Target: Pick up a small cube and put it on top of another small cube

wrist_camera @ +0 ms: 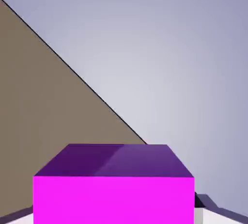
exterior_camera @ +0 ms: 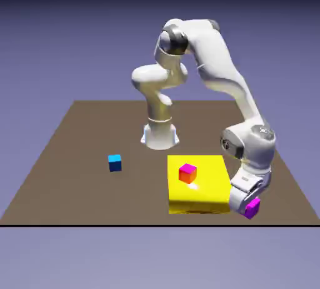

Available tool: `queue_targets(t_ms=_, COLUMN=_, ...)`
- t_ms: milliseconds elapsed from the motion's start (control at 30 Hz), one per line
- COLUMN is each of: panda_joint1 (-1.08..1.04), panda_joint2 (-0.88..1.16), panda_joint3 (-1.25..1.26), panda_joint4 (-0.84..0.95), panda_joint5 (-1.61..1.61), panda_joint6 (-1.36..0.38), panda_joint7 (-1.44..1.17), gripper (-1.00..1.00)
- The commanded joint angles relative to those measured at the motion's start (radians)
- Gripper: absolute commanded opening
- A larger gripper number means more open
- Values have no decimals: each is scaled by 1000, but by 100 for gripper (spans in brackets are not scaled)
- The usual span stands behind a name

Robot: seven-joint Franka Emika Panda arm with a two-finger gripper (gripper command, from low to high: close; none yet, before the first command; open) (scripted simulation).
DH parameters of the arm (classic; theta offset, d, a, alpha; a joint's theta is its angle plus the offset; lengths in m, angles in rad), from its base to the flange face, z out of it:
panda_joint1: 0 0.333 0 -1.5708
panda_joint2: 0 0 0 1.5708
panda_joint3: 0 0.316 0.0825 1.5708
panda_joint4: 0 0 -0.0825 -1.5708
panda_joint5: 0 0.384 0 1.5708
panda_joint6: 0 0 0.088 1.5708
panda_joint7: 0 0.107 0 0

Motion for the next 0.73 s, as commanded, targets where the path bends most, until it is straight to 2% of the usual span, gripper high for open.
queue_targets(t_ms=0, panda_joint1=5, panda_joint2=-31, panda_joint3=6, panda_joint4=-36, panda_joint5=0, panda_joint6=6, panda_joint7=-17, gripper=-100)
queue_targets(t_ms=367, panda_joint1=55, panda_joint2=-356, panda_joint3=68, panda_joint4=-413, panda_joint5=21, panda_joint6=61, panda_joint7=-213, gripper=-100)
queue_targets(t_ms=567, panda_joint1=86, panda_joint2=-178, panda_joint3=24, panda_joint4=-410, panda_joint5=-42, panda_joint6=233, panda_joint7=-167, gripper=-100)
queue_targets(t_ms=600, panda_joint1=86, panda_joint2=-178, panda_joint3=24, panda_joint4=-410, panda_joint5=-42, panda_joint6=233, panda_joint7=-167, gripper=100)
queue_targets(t_ms=700, panda_joint1=73, panda_joint2=-251, panda_joint3=42, panda_joint4=-411, panda_joint5=-17, panda_joint6=163, panda_joint7=-186, gripper=100)
